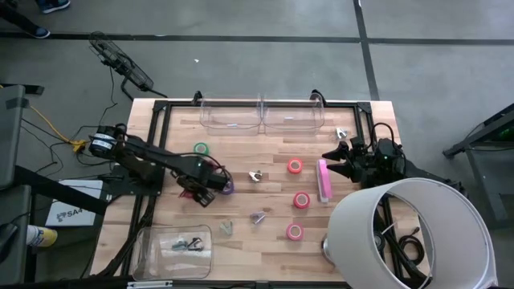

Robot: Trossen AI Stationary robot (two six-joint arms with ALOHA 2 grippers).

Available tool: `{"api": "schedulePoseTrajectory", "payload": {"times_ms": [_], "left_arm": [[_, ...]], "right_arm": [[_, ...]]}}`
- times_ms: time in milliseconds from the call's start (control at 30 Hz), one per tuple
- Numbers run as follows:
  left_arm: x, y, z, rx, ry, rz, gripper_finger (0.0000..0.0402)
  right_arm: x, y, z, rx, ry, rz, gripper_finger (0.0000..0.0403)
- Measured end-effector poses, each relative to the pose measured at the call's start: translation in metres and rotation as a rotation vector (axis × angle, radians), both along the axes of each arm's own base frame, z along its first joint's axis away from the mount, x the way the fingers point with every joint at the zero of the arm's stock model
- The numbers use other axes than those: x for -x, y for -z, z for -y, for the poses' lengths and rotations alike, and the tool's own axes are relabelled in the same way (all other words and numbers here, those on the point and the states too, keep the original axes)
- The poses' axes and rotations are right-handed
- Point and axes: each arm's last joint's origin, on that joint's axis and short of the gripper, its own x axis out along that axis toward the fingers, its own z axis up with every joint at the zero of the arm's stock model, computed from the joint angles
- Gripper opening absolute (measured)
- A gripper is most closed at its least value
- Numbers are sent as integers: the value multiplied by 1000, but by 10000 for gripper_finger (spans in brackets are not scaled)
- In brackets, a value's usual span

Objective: Pick and place Stapler, Stapler remover, tape
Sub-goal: Put the red stapler into the top left transparent bin

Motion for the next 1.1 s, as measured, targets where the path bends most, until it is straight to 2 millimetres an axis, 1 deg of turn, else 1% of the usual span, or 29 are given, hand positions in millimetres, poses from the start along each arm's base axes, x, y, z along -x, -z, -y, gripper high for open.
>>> {"api": "schedulePoseTrajectory", "payload": {"times_ms": [133,233,367,467,633,867,1100], "left_arm": [[-10,-28,-1,-32,104,30,197],[-19,-51,-7,-75,149,70,197],[-25,-76,-24,-143,176,88,197],[-31,-91,-43,-160,187,128,197],[-35,-109,-82,-175,196,181,197],[-25,-125,-137,-182,169,214,197],[-14,-130,-175,-182,128,280,197]], "right_arm": [[0,0,0,0,0,0,339],[0,0,0,0,-1,0,339],[0,0,0,0,0,0,339],[0,0,0,0,0,0,339],[0,0,0,0,0,0,339],[0,0,0,0,-1,0,339],[0,0,0,0,0,0,339]]}}
